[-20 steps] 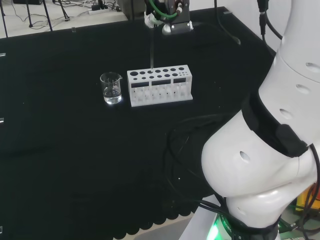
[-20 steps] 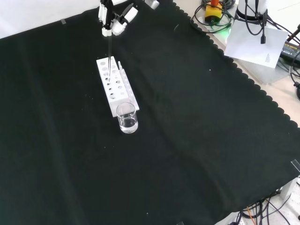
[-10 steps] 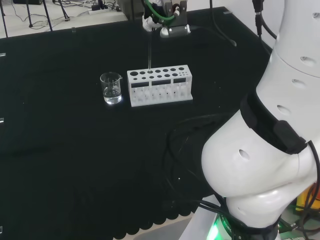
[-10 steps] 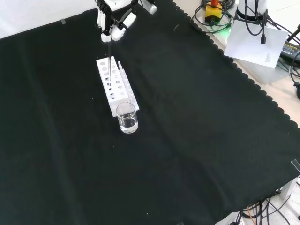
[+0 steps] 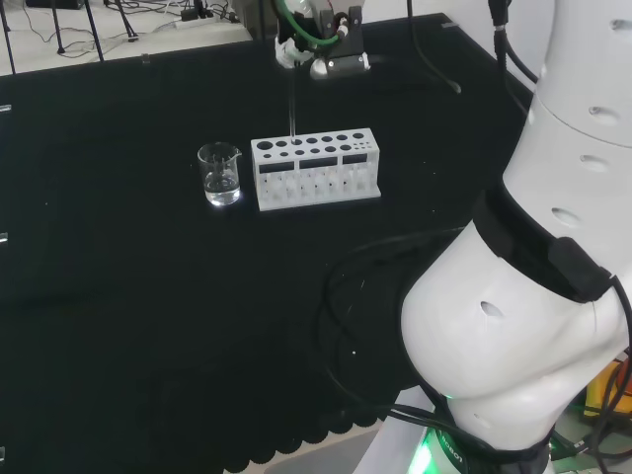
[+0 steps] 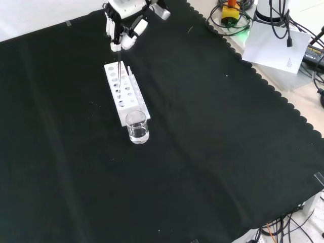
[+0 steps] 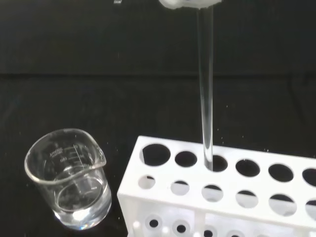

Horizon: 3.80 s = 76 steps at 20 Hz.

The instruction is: Put the glass rod back on the white test tube rack.

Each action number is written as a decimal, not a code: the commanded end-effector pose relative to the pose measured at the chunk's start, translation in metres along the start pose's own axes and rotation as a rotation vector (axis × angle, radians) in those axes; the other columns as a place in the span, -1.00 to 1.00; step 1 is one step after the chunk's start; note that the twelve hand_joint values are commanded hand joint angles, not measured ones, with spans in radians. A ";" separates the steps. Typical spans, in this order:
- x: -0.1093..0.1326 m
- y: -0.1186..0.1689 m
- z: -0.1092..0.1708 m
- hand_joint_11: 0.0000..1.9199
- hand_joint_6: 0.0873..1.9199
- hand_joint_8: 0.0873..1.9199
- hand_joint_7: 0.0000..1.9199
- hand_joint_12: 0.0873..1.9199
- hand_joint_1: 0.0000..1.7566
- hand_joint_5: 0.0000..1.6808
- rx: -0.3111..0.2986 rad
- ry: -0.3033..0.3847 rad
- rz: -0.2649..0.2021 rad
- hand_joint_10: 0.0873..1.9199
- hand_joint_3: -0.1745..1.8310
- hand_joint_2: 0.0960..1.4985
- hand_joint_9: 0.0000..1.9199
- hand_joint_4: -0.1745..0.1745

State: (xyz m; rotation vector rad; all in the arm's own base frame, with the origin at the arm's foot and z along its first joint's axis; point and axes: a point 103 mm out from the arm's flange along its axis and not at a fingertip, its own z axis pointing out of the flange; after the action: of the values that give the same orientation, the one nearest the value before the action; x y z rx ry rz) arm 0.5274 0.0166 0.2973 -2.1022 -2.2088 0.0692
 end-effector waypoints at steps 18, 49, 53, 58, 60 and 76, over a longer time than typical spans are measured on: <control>-0.019 0.011 0.046 0.70 -1.00 -0.14 0.31 -0.38 0.50 0.65 0.083 0.011 0.027 -0.12 -1.00 0.40 0.65 -1.00; -0.006 0.019 0.040 0.83 -0.05 -0.13 -0.10 -0.10 0.68 -0.19 0.174 -0.010 0.018 -0.13 -1.00 0.15 0.74 -1.00; -0.009 0.019 0.038 0.87 -0.06 -0.15 -0.17 -0.08 0.69 -0.32 0.178 -0.013 0.024 -0.14 -1.00 0.13 0.74 -1.00; -0.009 0.019 0.039 0.88 -0.06 -0.16 -0.20 -0.07 0.69 -0.36 0.185 -0.017 0.019 -0.14 -1.00 0.12 0.74 -1.00; -0.008 0.020 0.039 0.88 -0.07 -0.16 -0.20 -0.07 0.69 -0.37 0.190 -0.021 0.017 -0.14 -1.00 0.12 0.74 -1.00; -0.002 0.011 0.025 0.89 -0.07 -0.17 -0.21 -0.06 0.69 -0.36 0.160 -0.018 0.004 -0.14 -1.00 0.12 0.74 -1.00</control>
State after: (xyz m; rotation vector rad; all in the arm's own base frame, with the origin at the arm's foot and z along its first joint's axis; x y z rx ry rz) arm 0.5385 0.0129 0.2666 -2.0306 -2.1171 0.2682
